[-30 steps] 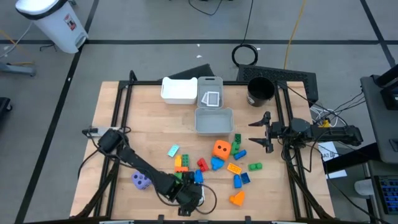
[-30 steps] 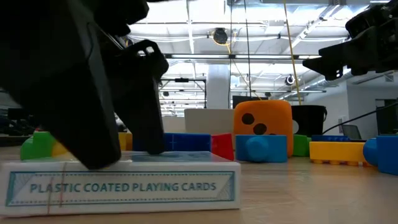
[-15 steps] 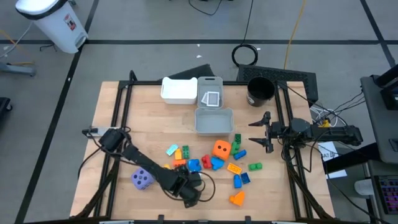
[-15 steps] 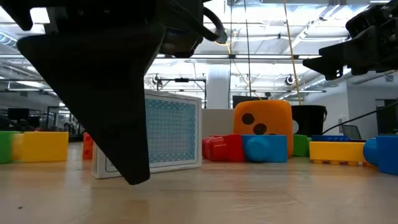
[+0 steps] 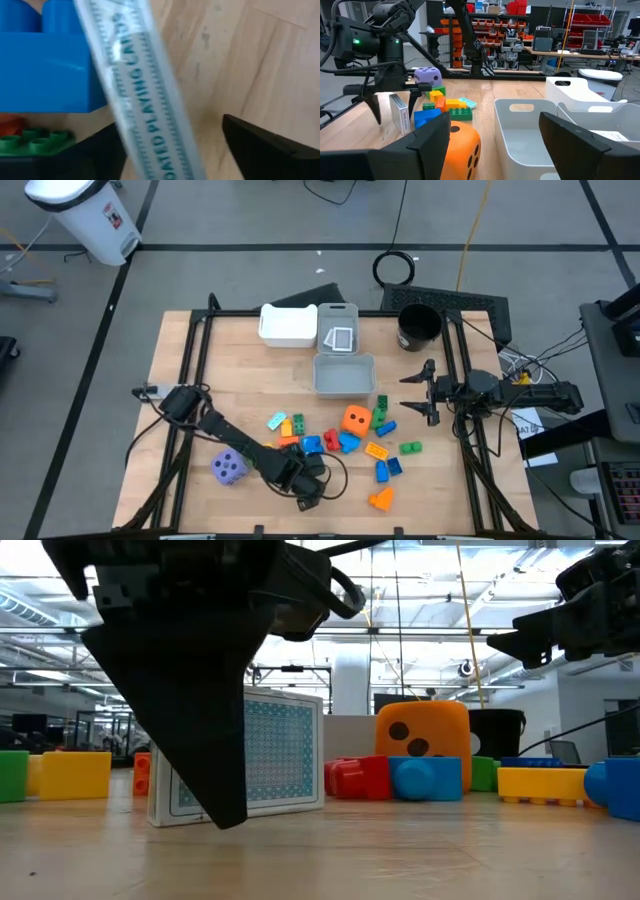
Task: Pick & Place Toys
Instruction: Put the blue playing card box into the top gray bin
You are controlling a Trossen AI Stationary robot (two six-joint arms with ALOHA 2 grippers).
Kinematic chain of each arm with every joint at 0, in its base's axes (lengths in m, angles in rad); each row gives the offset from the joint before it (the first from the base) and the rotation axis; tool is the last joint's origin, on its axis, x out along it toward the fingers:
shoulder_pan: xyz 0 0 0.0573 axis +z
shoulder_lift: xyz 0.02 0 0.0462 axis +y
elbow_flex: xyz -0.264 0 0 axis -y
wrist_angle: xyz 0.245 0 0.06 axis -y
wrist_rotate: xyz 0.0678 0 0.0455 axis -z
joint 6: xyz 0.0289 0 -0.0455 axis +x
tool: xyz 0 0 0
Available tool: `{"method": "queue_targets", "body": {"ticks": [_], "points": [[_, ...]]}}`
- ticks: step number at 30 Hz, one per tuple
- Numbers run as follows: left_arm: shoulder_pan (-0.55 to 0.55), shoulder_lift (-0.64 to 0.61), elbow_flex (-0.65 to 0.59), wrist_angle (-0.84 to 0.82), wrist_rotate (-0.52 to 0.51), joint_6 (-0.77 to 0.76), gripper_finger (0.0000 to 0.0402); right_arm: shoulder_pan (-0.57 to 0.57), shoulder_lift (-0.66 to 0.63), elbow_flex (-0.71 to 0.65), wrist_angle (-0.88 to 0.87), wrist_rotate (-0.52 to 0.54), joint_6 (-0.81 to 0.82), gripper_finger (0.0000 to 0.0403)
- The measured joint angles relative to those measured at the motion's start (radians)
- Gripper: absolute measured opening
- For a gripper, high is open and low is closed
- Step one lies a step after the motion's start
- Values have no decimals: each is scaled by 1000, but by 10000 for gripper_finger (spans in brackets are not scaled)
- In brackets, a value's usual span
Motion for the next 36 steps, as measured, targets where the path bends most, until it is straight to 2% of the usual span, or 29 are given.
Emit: {"method": "queue_targets", "body": {"ticks": [8,12,14,17,22,25,28,30,36], "points": [[5,0,-1,-46,-13,-51,131,0,0,0,0,0,0,277],[30,-26,-1,-56,78,-57,74,0,0,0,0,0,0,279],[42,-56,-2,-56,111,-58,71,0,0,0,0,0,0,278],[51,-130,-1,-54,88,-50,71,0,0,0,0,0,0,277],[106,-266,-1,-55,-40,-37,71,0,0,0,0,0,0,278],[161,-357,-1,-44,-148,29,71,0,0,0,0,0,0,279],[236,-420,0,-17,-254,105,78,0,0,0,0,0,0,277],[302,-452,0,29,-286,151,80,0,0,0,0,0,0,277],[535,-461,0,154,-248,216,73,0,0,0,0,0,0,279]]}}
